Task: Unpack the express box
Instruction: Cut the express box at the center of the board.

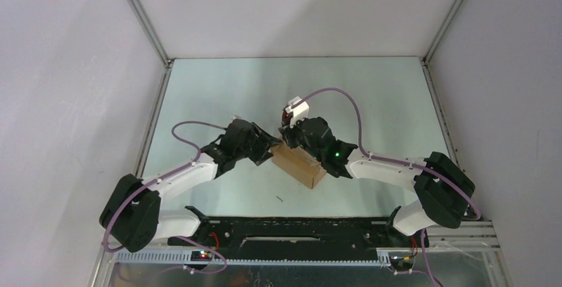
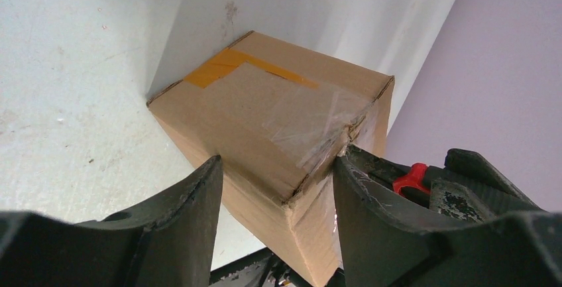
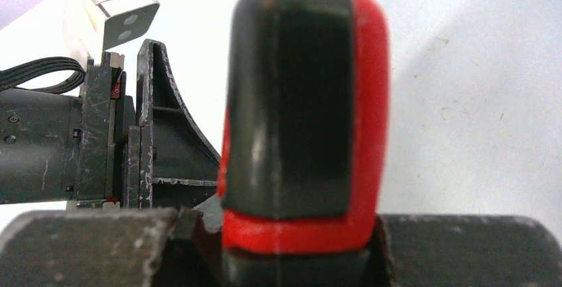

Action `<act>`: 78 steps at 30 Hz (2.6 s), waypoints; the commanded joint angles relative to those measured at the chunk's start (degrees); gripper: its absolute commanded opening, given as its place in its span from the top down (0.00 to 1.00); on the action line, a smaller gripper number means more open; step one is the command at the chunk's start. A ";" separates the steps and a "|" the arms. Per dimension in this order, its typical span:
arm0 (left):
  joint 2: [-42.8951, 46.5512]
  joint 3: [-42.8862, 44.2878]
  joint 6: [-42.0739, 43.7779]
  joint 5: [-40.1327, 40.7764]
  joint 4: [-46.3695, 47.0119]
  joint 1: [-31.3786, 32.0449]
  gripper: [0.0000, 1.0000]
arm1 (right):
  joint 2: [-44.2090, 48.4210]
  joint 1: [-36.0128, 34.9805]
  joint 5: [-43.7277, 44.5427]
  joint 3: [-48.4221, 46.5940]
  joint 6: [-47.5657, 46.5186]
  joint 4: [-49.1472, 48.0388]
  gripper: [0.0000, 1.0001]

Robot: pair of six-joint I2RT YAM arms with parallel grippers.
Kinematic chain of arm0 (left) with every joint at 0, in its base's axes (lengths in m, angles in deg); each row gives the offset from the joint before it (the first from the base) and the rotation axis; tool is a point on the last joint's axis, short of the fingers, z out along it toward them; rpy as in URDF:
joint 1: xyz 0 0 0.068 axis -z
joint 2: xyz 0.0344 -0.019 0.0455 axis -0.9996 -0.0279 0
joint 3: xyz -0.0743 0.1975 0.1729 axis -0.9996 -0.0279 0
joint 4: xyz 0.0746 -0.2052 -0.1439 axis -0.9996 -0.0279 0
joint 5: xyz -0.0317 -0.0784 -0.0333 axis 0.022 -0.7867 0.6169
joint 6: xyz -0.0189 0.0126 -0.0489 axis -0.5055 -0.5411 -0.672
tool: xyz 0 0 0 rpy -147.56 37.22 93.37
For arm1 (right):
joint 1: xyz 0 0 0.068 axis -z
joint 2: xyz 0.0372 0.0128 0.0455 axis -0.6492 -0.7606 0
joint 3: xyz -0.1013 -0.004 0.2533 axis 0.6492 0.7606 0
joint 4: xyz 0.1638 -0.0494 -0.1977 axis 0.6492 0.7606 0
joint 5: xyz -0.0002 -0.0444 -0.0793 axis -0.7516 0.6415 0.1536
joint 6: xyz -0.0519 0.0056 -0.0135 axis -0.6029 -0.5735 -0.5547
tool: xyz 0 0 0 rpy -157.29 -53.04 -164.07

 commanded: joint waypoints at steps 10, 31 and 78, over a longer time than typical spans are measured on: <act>-1.43 0.22 -0.47 8.05 -11.58 0.17 0.49 | 4.07 -2.46 3.98 -2.59 -2.03 -2.71 1.00; -1.42 1.37 -0.11 9.51 -15.13 0.34 0.50 | 8.02 -0.18 3.36 0.09 -0.12 -8.10 1.00; 1.13 7.36 5.68 4.94 -13.52 0.66 0.36 | 3.45 0.97 -9.32 6.96 -7.40 -21.15 1.00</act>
